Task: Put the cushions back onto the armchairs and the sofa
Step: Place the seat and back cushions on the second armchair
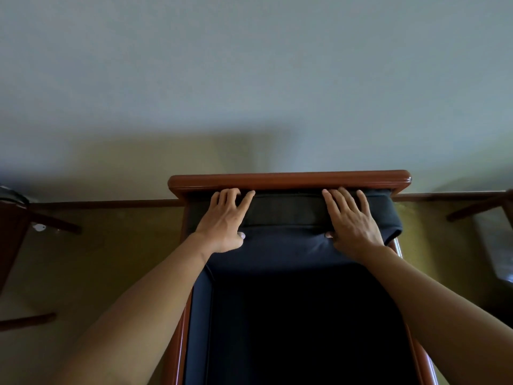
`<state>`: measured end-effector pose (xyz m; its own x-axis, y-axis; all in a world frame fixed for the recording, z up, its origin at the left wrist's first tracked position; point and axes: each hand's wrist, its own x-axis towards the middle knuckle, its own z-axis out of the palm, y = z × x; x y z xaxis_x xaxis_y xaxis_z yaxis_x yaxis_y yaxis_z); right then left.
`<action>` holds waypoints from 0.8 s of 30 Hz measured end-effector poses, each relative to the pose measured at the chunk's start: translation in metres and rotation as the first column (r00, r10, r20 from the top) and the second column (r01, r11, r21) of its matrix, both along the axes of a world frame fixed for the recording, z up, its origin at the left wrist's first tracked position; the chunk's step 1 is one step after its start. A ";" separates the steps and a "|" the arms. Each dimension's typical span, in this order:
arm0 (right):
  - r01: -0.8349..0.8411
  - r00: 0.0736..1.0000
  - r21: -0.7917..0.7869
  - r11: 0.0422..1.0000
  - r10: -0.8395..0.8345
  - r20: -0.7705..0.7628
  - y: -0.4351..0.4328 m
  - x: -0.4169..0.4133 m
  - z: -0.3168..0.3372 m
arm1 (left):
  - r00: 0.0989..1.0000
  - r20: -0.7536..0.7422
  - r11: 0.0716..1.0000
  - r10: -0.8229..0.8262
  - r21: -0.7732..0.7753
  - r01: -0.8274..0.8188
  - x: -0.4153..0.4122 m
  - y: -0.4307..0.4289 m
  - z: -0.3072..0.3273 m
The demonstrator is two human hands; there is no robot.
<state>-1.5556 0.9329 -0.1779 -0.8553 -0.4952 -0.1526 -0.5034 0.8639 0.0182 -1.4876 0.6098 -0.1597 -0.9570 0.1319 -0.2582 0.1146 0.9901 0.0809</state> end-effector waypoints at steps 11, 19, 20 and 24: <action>0.302 0.953 -0.198 0.933 -0.289 0.092 0.068 0.116 0.047 | 0.999 -0.022 0.991 0.024 0.129 -0.021 0.068 0.112 0.040; 0.591 0.805 -0.284 0.755 -0.578 0.137 0.230 0.259 0.109 | 0.942 -0.148 0.930 -0.300 0.174 0.323 0.125 0.315 0.094; 0.625 0.774 -0.291 0.724 -0.622 0.115 0.254 0.283 0.114 | 0.928 -0.158 0.915 -0.338 0.177 0.364 0.137 0.345 0.099; 0.753 0.625 -0.306 0.583 -0.779 0.055 0.349 0.381 0.124 | 0.870 -0.175 0.847 -0.460 0.209 0.490 0.195 0.467 0.120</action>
<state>-1.1748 1.2823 -0.0542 -0.9389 0.3418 -0.0403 0.3393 0.8996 -0.2748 -1.2930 1.0772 -0.0395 -0.7820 0.6210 -0.0532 0.5887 0.7639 0.2645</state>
